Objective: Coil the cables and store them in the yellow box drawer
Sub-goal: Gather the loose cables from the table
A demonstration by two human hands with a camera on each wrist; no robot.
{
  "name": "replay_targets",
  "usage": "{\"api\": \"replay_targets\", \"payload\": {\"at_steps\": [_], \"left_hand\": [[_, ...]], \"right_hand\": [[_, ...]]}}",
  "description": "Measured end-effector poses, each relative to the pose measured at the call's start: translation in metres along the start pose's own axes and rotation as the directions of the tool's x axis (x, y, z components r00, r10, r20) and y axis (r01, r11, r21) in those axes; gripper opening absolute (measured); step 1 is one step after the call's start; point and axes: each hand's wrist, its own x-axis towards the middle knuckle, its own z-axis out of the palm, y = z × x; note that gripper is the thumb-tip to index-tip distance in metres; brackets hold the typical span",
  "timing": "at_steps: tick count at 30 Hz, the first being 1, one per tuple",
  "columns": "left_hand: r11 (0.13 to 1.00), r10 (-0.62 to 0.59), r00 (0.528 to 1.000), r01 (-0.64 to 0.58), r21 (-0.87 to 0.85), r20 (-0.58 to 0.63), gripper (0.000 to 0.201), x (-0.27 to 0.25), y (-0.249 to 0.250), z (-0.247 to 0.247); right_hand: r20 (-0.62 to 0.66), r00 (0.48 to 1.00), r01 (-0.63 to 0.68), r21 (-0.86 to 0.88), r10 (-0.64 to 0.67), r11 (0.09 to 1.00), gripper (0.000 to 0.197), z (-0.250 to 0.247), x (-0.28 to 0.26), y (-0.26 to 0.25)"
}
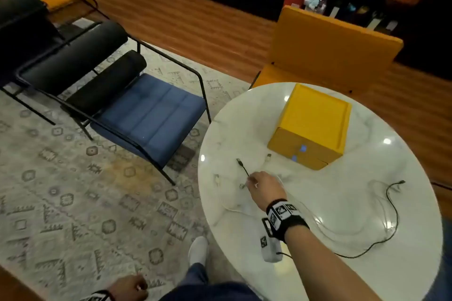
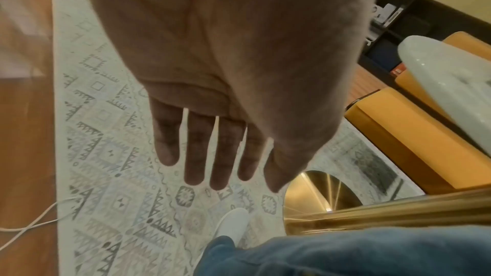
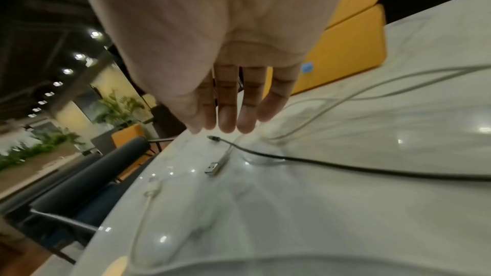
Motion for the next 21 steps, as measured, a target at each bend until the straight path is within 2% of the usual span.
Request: {"api": "replay_targets", "payload": {"at_steps": [1, 2, 3, 4, 6, 7, 10, 13, 15, 17, 19, 21], "left_hand": [[1.000, 0.006, 0.999, -0.005, -0.022, 0.047, 0.031, 0.002, -0.013, 0.001], [0.999, 0.012, 0.999, -0.010, -0.039, 0.052, 0.053, -0.002, -0.020, -0.001], [0.997, -0.032, 0.997, 0.037, -0.073, 0.067, 0.073, -0.006, -0.027, -0.003], [0.994, -0.073, 0.995, 0.078, -0.083, 0.063, 0.076, -0.010, -0.030, -0.004], [0.996, -0.031, 0.998, 0.035, -0.083, 0.046, 0.040, -0.029, -0.026, -0.017], [0.996, -0.013, 1.000, 0.015, -0.087, 0.018, 0.029, -0.032, -0.026, -0.026], [0.989, 0.114, 0.991, -0.120, -0.086, -0.075, 0.039, -0.035, -0.010, -0.061], [0.966, 0.232, 0.959, -0.247, -0.080, -0.162, 0.036, -0.034, 0.029, -0.116], [0.926, 0.345, 0.900, -0.373, -0.058, -0.266, 0.038, -0.041, 0.072, -0.159], [0.839, 0.477, 0.802, -0.538, -0.086, -0.359, 0.038, -0.055, 0.122, -0.198], [0.716, 0.599, 0.702, -0.685, -0.133, -0.385, 0.041, -0.073, 0.170, -0.222], [0.616, 0.686, 0.633, -0.768, -0.176, -0.358, 0.042, -0.082, 0.207, -0.231]], "right_hand": [[0.017, 0.999, -0.039, -0.026, 0.039, 0.999, 0.024, 0.003, 0.016, -0.005], [0.018, 0.996, -0.088, -0.046, 0.089, 0.995, 0.026, 0.004, 0.026, -0.010], [0.032, 0.991, -0.129, -0.068, 0.131, 0.989, 0.028, 0.005, 0.037, -0.013], [0.034, 0.985, -0.166, -0.085, 0.169, 0.982, 0.029, 0.007, 0.046, -0.014], [0.029, 0.979, -0.195, -0.147, 0.201, 0.970, 0.028, 0.015, 0.056, -0.011], [0.007, 0.981, -0.190, -0.179, 0.194, 0.965, 0.026, 0.018, 0.058, -0.009], [-0.119, 0.983, -0.153, -0.117, 0.139, 0.981, 0.022, 0.015, 0.054, -0.012], [-0.207, 0.966, -0.132, 0.118, 0.154, 0.984, 0.013, -0.003, 0.029, -0.022], [-0.261, 0.955, -0.068, 0.277, 0.143, 0.959, 0.009, -0.017, 0.002, -0.034], [-0.328, 0.940, 0.030, 0.348, 0.092, 0.937, 0.008, -0.030, -0.025, -0.051], [-0.368, 0.929, 0.097, 0.375, 0.052, 0.922, 0.008, -0.039, -0.045, -0.069], [-0.388, 0.921, 0.128, 0.362, 0.025, 0.923, 0.007, -0.040, -0.053, -0.080]]}}
